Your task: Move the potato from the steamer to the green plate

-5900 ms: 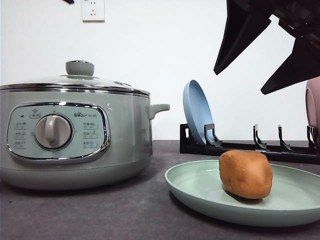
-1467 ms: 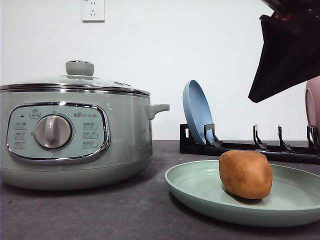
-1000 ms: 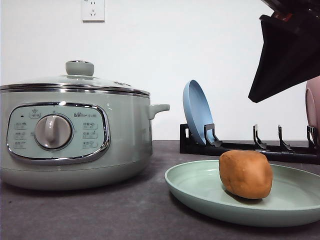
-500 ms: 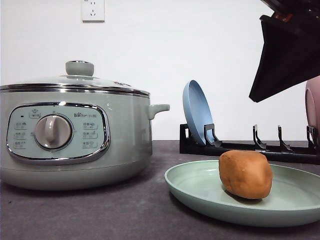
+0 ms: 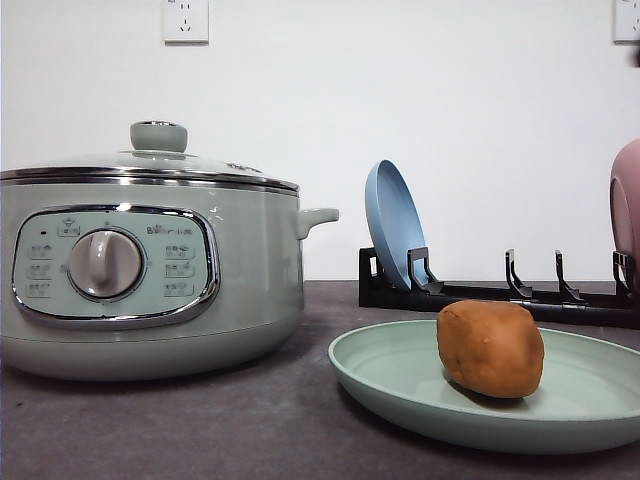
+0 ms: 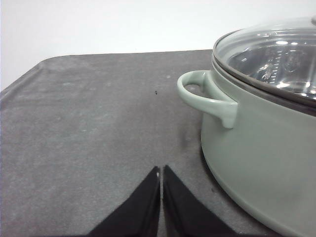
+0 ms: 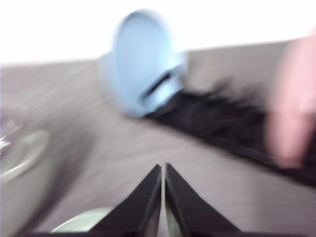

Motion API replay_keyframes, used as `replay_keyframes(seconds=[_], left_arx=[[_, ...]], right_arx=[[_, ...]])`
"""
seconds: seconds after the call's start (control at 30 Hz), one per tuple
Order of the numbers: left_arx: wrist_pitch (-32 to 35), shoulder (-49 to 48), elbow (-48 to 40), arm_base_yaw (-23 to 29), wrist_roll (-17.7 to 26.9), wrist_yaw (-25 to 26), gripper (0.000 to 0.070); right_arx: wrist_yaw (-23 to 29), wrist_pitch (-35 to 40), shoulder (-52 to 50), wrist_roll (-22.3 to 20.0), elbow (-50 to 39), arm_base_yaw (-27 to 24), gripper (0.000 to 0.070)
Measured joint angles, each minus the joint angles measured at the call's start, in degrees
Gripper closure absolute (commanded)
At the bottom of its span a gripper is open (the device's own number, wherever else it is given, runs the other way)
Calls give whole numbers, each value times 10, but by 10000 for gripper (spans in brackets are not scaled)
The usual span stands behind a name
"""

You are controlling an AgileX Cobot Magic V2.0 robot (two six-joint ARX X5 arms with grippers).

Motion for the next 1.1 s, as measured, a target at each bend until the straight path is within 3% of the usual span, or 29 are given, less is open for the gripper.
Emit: replay_keyframes(seconds=[0.17,0.37,0.77,1.1], left_arx=[[0,0,0,0,0,0,700],[0,0,0,0,0,0,700],[0,0,0,0,0,0,700],[0,0,0,0,0,0,700]], right_arx=[[0,65,-92,-22,-80,-89,700],[0,127,-191,-47,-174,-133,700],[-2,132,-303,-72,-294,-136,700],[-3,125,-334,-81,-332,-94,700]])
